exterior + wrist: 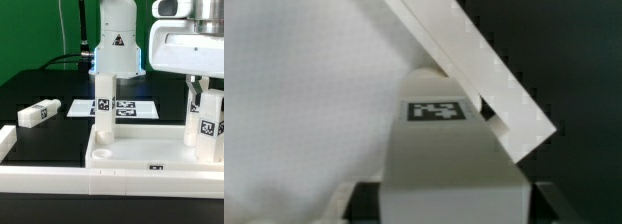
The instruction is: Assemble desk
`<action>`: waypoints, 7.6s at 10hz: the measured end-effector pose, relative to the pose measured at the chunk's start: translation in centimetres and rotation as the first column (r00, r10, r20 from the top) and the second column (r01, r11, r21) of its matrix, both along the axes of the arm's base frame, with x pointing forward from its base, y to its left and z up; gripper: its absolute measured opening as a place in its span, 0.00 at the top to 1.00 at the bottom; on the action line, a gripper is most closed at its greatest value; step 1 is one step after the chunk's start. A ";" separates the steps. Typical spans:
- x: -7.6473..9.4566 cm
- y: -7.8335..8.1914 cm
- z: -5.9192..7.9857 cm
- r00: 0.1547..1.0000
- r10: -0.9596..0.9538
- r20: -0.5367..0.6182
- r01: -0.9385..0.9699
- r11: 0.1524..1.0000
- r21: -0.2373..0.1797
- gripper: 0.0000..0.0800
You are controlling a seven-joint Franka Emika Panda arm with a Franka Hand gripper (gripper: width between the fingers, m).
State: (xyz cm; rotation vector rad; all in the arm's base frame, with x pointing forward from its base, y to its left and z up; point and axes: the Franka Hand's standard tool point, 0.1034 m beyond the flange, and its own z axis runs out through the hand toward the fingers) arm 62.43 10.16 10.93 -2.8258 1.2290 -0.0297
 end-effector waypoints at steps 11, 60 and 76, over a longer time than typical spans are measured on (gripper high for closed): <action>-0.2 0.5 -0.3 0.591 0.807 -0.007 -0.805 0.589 -0.072 0.19; -0.4 0.0 -0.7 0.287 0.957 -0.039 -0.956 0.283 -0.076 0.64; -0.3 -0.3 -0.7 0.829 0.560 -0.019 -0.559 0.826 -0.062 0.64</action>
Offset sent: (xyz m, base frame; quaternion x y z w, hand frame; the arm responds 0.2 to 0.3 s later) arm -0.0064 0.0042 -0.0042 -0.0340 0.0175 -0.1140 0.9927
